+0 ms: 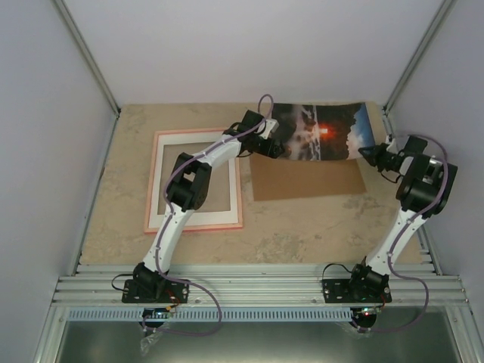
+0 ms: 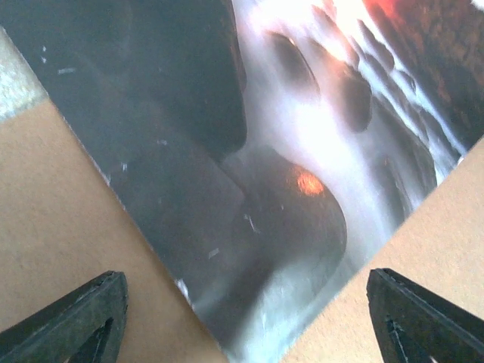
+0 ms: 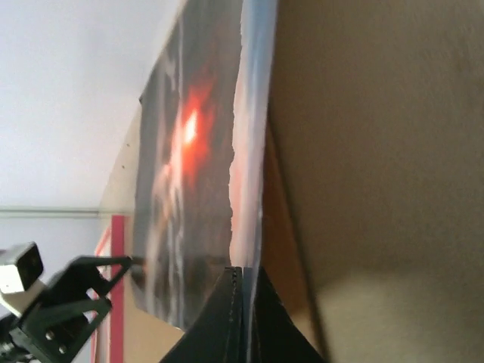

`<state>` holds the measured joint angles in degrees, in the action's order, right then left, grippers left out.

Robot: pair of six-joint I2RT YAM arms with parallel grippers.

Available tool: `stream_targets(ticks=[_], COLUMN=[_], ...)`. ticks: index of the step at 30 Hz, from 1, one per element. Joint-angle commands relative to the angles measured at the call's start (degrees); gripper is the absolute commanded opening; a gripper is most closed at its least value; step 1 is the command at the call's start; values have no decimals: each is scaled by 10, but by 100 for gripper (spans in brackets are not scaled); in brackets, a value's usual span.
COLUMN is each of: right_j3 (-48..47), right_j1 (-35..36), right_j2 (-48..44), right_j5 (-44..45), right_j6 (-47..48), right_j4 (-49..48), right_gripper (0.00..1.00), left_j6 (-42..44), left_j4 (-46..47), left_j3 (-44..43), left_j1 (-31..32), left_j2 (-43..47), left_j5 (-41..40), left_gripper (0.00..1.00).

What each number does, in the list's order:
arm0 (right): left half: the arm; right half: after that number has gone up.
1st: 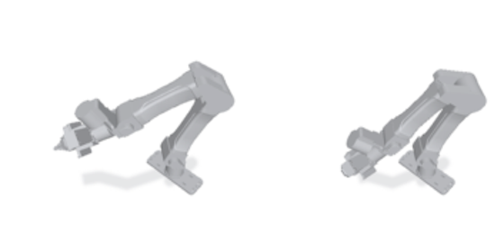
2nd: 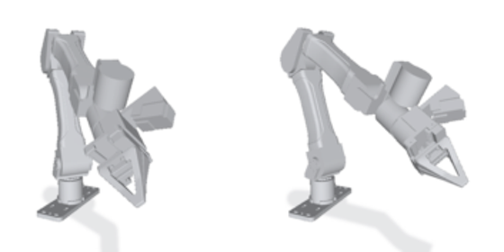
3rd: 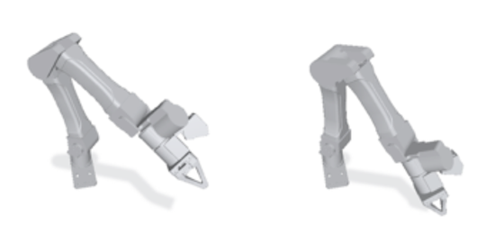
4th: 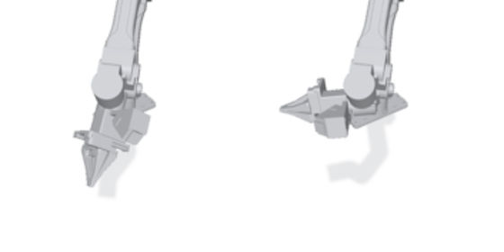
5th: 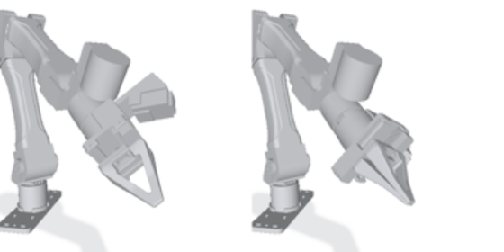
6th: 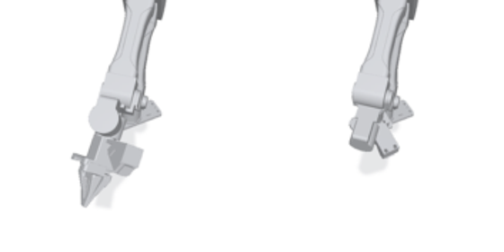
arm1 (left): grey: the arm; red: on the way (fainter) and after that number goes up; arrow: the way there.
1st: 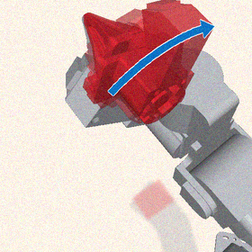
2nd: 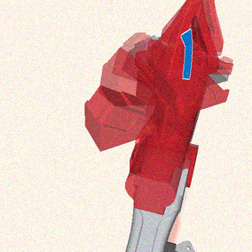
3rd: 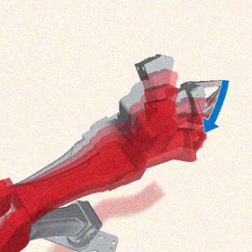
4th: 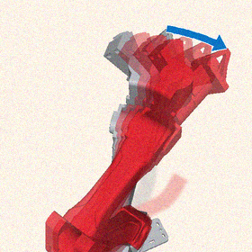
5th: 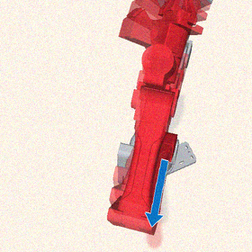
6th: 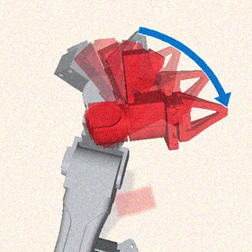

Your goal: Put the photo into the frame

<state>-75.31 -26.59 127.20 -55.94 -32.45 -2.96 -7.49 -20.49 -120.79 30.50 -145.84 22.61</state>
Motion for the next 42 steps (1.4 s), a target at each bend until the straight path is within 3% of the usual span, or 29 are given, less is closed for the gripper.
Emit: stream_targets(ticks=[1,5,7,9,13,18,24,32,35,37,39,42], right_j3=[-19,-47,-48,-34,42,81,112,98,87,82,80,82], right_j1=[-3,4,4,5,12,35,69,119,128,130,131,133], right_j2=[-78,-139,-177,-229,-334,-417,-486,-542,-551,-557,-563,-569], right_j5=[8,-4,-17,-39,-54,-32,-20,-3,1,4,7,10], right_j6=[69,176,179,140,-30,-161,-244,-225,-217,-210,-200,-192], right_j4=[51,154,181,176,58,-14,-41,4,15,24,46,53], right_gripper=[1,1,1,1,0,0,0,1,1,1,1,0], left_j6=[12,60,81,101,147,242,284,309,308,301,298,292], left_j4=[7,22,21,40,99,158,179,168,168,170,171,173], left_j3=[33,59,74,107,199,301,310,249,232,221,209,204], left_j1=[9,10,9,9,21,82,157,200,205,206,206,206], left_j2=[69,142,180,223,324,414,434,379,360,350,345,357], left_j5=[4,-11,-23,-39,-72,-130,-173,-219,-234,-259,-284,-291], left_gripper=[92,99,99,99,99,99,99,93,87,77,62,30])
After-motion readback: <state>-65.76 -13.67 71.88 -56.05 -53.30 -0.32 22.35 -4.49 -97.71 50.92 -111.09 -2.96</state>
